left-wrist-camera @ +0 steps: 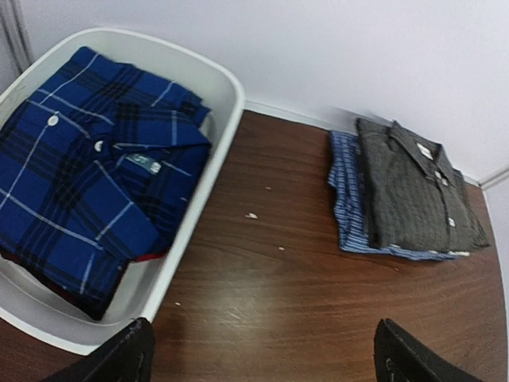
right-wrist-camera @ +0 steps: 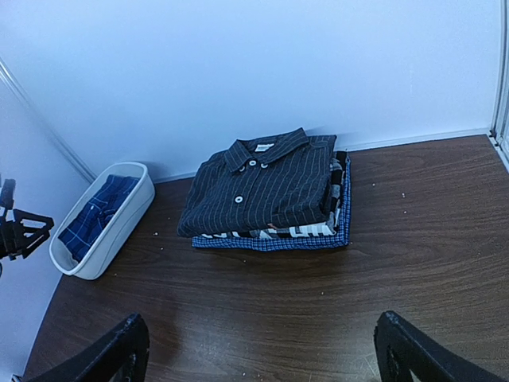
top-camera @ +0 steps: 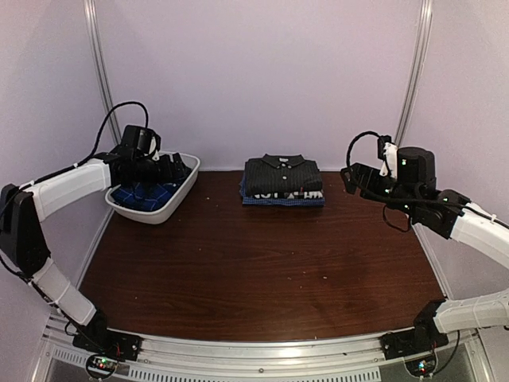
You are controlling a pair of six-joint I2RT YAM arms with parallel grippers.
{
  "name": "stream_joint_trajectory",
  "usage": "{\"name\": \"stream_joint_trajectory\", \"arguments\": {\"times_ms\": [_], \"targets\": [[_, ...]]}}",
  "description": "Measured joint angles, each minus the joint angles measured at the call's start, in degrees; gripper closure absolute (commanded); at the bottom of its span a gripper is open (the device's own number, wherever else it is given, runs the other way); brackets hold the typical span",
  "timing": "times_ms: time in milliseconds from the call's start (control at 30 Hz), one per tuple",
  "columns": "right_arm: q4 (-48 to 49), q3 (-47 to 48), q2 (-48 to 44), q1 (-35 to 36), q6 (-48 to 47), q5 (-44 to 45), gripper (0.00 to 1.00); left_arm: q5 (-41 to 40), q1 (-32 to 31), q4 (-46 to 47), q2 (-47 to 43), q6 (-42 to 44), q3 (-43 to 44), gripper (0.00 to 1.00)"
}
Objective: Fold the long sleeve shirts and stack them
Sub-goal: Pick up the square-folded shirt from the bin.
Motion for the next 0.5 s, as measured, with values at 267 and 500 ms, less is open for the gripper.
{"name": "stream_joint_trajectory", "arguments": {"times_ms": [267,500], "targets": [[0.17,0.0,0.52,0.0,-0.87,-1.01,0.0,-1.81,11.15,-3.93,17.03,0.9,9.03,0.04],[0.22,0.0,0.52,0.0,-1.2,-2.12,0.0,-3.52,14.71,-6.64,27.67,2.75,16.09,0.25]]}}
